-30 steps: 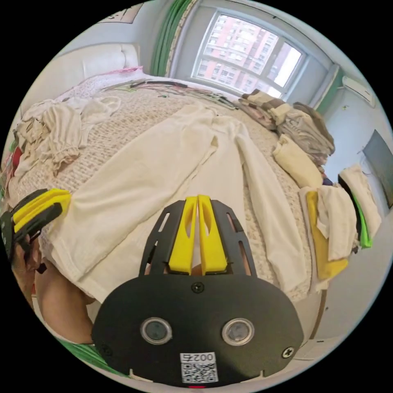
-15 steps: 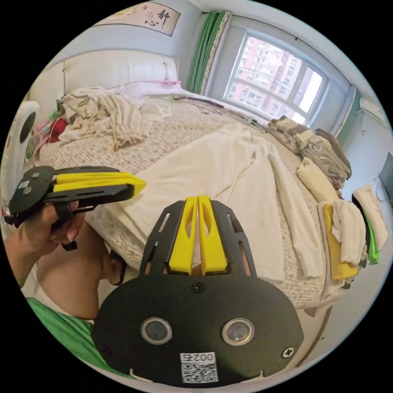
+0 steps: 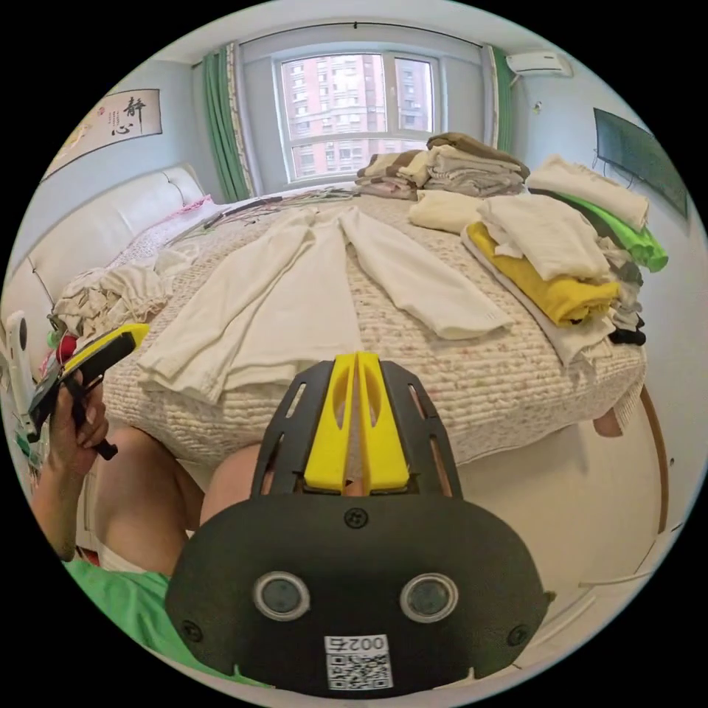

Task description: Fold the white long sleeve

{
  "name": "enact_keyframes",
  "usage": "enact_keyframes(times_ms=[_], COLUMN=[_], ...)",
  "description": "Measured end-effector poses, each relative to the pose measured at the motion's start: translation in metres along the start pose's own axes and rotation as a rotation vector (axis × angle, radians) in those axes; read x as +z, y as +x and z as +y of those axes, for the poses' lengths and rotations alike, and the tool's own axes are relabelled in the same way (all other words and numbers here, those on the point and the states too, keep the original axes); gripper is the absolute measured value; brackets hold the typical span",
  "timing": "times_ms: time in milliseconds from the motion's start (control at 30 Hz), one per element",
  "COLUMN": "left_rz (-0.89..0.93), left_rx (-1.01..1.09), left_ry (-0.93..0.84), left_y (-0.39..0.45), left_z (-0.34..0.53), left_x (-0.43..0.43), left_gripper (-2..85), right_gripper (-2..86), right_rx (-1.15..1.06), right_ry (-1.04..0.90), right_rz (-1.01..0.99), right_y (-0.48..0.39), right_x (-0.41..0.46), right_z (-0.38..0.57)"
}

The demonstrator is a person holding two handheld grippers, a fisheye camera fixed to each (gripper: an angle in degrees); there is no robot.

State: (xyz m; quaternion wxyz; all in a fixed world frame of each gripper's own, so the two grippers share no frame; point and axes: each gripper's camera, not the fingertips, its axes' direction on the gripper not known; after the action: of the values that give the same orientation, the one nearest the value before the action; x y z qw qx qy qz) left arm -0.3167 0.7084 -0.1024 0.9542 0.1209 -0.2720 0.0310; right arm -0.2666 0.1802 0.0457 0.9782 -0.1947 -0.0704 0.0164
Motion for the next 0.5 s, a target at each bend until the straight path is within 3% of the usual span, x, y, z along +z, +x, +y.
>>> enact_keyframes(times_ms=[233,500], left_rz=[0.104,0.114], left_rx=[0.048,0.168], left_ry=[-0.046,-0.039], left_y=[0.014,0.038], left_z=[-0.001,-0.004], left_x=[0.006,0.001], left_gripper=[-0.9,-0.7], right_gripper=[-0.7,3.7], right_rx=[-0.096,0.059], right_ry=[0.076,0.036], right_rz=[0.061,-0.06], right_y=[-0.014,0.016], right_x=[-0.019,-0.021], right_z=[0.006,-0.02])
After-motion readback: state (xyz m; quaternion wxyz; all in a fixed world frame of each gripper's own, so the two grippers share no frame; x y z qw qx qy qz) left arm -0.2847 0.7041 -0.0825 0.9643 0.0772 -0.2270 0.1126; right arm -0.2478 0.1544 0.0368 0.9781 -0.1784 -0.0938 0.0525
